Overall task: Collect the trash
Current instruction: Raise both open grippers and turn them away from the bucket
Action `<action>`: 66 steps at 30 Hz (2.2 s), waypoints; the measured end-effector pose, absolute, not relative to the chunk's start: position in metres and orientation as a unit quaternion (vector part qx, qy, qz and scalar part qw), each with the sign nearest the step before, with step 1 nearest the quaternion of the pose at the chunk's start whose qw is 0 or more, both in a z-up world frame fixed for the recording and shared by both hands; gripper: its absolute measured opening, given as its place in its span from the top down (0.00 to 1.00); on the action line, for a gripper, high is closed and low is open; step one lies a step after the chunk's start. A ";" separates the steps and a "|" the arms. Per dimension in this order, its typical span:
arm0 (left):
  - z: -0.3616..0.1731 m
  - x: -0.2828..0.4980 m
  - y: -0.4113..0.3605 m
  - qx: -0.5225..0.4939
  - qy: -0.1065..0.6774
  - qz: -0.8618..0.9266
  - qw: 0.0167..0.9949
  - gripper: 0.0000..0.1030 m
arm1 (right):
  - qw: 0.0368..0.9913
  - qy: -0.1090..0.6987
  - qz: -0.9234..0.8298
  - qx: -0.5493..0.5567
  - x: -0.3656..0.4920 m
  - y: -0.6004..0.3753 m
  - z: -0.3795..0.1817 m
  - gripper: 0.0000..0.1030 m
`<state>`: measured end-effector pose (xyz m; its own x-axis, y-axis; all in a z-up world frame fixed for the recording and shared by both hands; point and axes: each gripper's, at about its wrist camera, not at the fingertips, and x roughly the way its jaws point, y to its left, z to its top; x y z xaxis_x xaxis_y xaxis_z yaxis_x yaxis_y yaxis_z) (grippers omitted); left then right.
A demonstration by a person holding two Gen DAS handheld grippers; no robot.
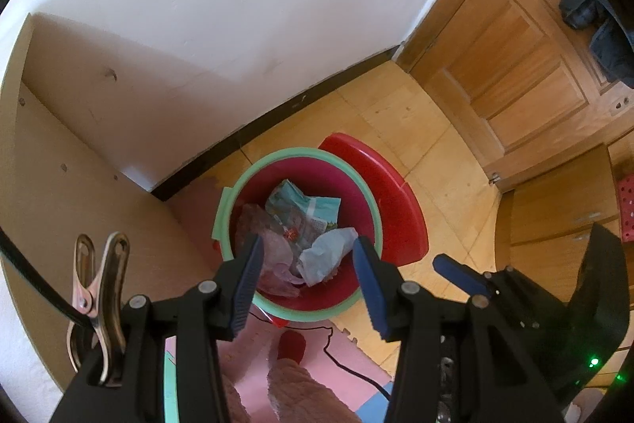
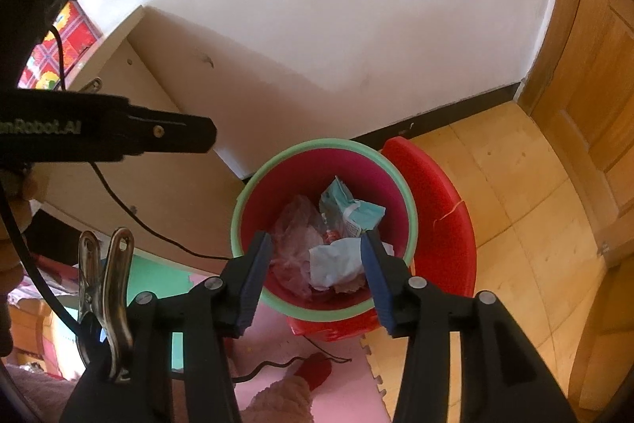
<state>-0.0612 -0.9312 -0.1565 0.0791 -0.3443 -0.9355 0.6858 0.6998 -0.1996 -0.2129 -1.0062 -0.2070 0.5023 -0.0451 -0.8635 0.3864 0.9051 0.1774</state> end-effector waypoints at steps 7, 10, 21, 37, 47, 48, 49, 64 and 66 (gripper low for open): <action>-0.149 -0.075 -0.919 0.139 0.577 -0.355 0.722 0.53 | 0.856 0.470 -0.124 0.174 -0.223 -0.997 -0.189 0.53; -0.144 -0.082 -0.913 0.133 0.579 -0.356 0.721 0.53 | 0.860 0.464 -0.124 0.176 -0.227 -0.995 -0.181 0.53; -0.113 -0.096 -0.895 0.113 0.565 -0.374 0.727 0.53 | 0.878 0.434 -0.126 0.157 -0.239 -0.984 -0.134 0.53; -0.053 -0.110 -0.822 0.087 0.534 -0.389 0.746 0.52 | 0.888 0.416 -0.141 0.136 -0.247 -0.936 -0.091 0.53; -0.012 -0.120 -0.756 0.067 0.509 -0.367 0.775 0.52 | 0.906 0.392 -0.114 0.113 -0.249 -0.880 -0.057 0.53; -0.007 -0.121 -0.748 0.063 0.506 -0.363 0.779 0.52 | 0.908 0.389 -0.110 0.113 -0.249 -0.875 -0.054 0.53; -0.003 -0.122 -0.739 0.060 0.504 -0.360 0.783 0.52 | 0.909 0.386 -0.106 0.113 -0.250 -0.869 -0.051 0.53; 0.035 -0.135 -0.614 0.017 0.485 -0.278 0.829 0.52 | 0.928 0.358 -0.026 0.101 -0.248 -0.779 -0.010 0.53; 0.037 -0.136 -0.599 0.012 0.484 -0.267 0.833 0.52 | 0.929 0.357 -0.014 0.094 -0.246 -0.765 -0.006 0.53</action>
